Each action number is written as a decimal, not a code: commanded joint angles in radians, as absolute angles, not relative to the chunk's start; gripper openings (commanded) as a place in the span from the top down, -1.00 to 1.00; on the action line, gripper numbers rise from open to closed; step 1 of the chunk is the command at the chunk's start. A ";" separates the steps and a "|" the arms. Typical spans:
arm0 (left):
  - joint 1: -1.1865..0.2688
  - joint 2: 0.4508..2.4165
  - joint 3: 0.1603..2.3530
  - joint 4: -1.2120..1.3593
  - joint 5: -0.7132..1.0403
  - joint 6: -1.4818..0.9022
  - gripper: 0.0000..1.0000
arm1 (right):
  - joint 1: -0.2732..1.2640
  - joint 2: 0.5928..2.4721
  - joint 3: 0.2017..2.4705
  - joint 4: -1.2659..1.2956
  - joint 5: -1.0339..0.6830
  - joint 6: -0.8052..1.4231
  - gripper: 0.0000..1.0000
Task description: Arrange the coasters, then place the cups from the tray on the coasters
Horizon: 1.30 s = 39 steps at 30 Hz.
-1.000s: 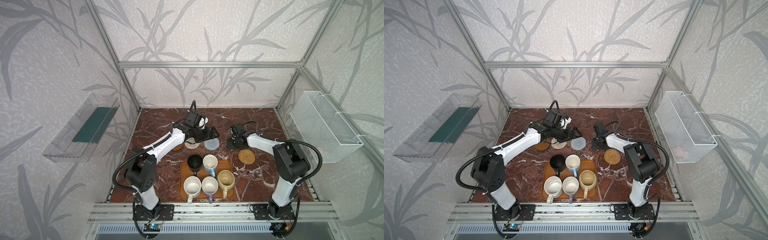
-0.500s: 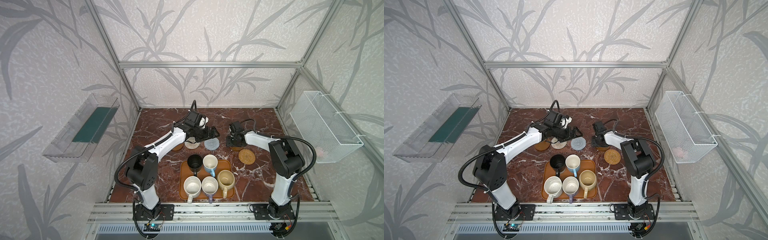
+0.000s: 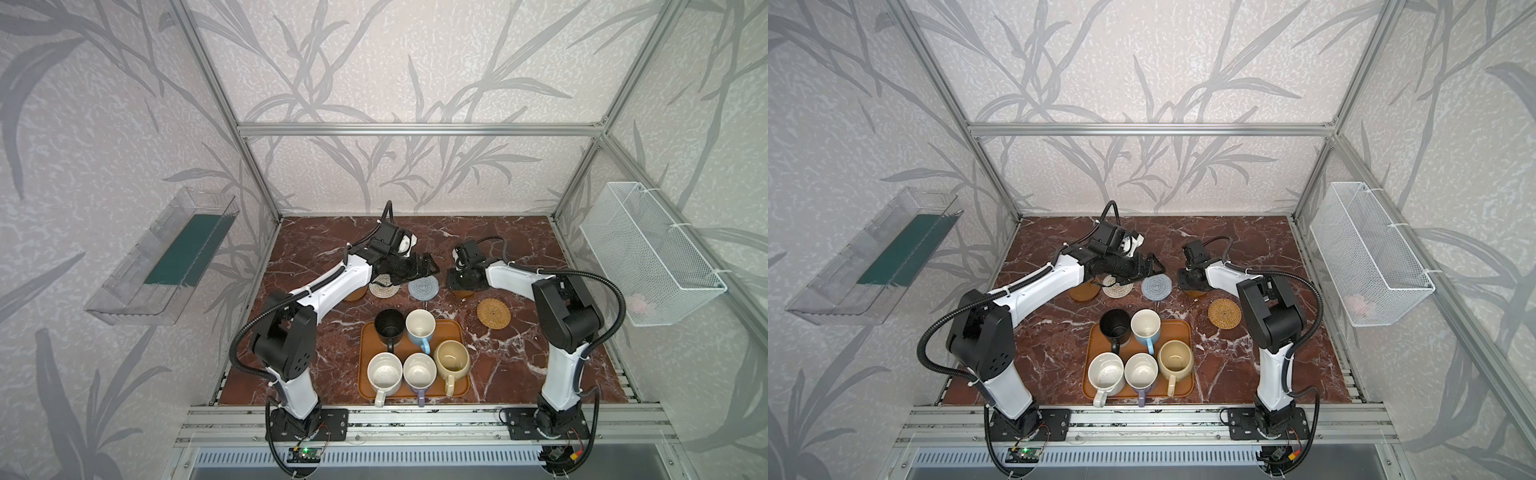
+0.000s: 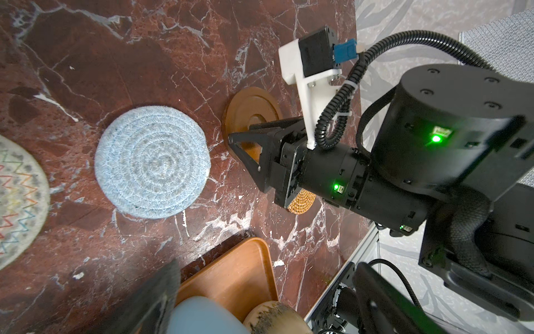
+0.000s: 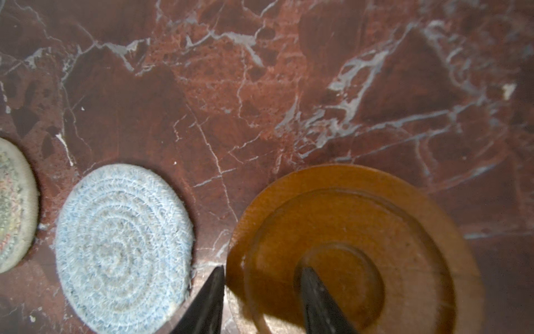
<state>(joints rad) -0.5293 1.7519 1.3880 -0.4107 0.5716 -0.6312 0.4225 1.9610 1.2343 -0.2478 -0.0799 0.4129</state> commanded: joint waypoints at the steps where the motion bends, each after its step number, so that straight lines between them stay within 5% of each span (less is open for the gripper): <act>1: -0.531 1.733 1.392 -0.401 0.558 -0.638 -0.93 | 0.435 2.018 1.218 -0.310 -0.135 0.426 0.14; 39: -0.531 1.661 1.337 -0.394 0.532 -0.647 -0.93 | 0.468 1.887 1.190 -0.337 -0.056 0.434 0.05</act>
<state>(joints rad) -0.5293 1.7027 1.3560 -0.4019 0.5472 -0.6399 0.4603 1.9358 1.2198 -0.2863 -0.0669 0.4271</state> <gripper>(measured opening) 0.966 0.470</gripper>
